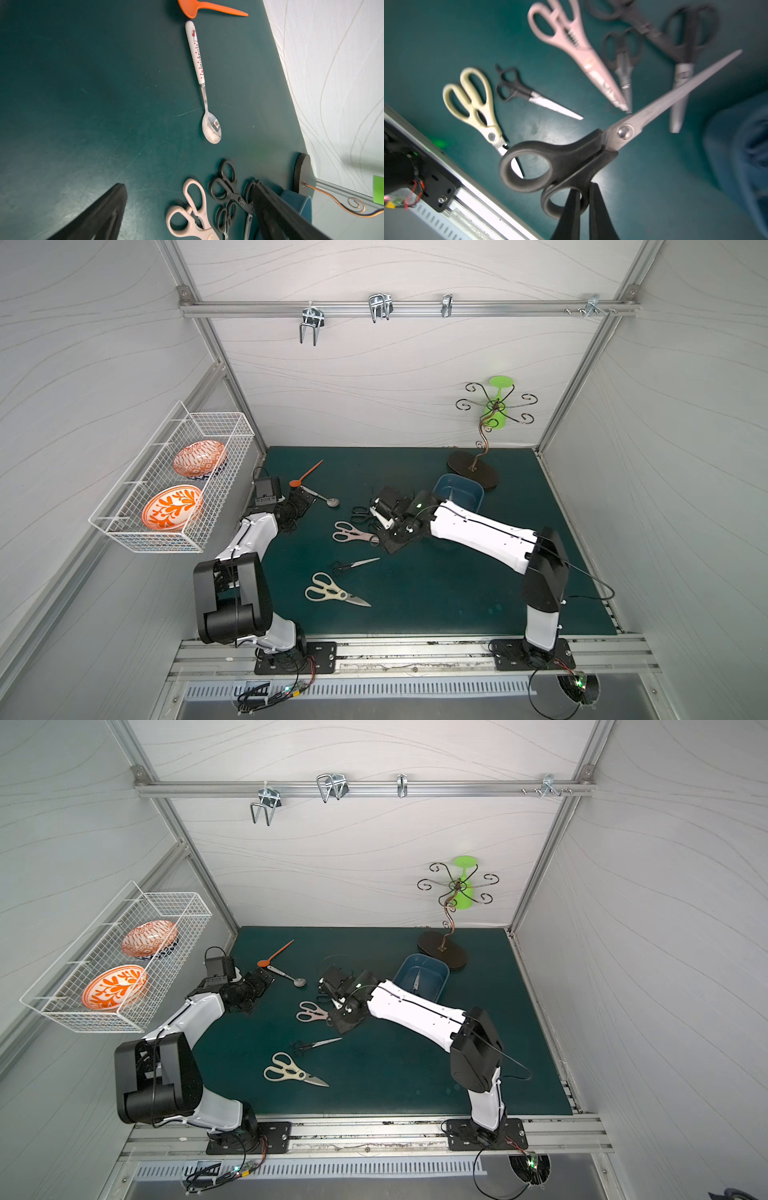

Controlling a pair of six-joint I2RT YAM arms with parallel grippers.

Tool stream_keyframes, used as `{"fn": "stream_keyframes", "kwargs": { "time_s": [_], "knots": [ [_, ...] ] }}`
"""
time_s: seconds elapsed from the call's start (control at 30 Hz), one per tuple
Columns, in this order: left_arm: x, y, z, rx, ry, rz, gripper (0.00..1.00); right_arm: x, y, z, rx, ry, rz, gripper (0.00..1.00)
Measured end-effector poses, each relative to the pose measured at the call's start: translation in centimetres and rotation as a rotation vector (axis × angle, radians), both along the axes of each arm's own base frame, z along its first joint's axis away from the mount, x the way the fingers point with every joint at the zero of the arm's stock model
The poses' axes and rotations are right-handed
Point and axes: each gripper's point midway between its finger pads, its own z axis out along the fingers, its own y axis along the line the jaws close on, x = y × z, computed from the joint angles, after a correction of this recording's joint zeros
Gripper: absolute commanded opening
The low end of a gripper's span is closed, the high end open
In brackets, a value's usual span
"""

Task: Put the scissors into the storage box
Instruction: Place the scissors in the storage box.

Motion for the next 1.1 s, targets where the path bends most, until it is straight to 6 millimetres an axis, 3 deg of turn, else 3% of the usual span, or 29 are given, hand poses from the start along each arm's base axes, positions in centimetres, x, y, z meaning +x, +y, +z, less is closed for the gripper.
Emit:
{"fn": "stream_keyframes", "kwargs": {
  "time_s": [0.1, 0.2, 0.33, 0.47, 0.73, 1.1],
  "knots": [
    [0.2, -0.5, 0.0, -0.019, -0.005, -0.014, 0.99, 3.7, -3.0, 1.3, 0.016, -0.016, -0.078, 0.0],
    [0.2, -1.0, -0.2, -0.034, -0.001, -0.028, 0.98, 6.9, -6.2, 1.3, 0.003, -0.019, -0.144, 0.0],
    [0.3, -2.2, -0.4, -0.05, 0.004, -0.063, 0.98, 10.3, -10.6, 0.4, -0.041, -0.004, -0.218, 0.0],
    [0.3, -3.6, -0.6, -0.059, 0.009, -0.1, 0.98, 12.9, -14.0, -2.0, -0.091, 0.032, -0.275, 0.0],
    [0.2, -5.0, -1.0, -0.068, 0.022, -0.137, 0.98, 14.7, -17.7, -7.1, -0.179, 0.124, -0.334, 0.0],
    [0.2, -5.5, -1.1, -0.069, 0.024, -0.15, 0.98, 15.4, -18.7, -11.5, -0.225, 0.189, -0.349, 0.0]
  ]
}}
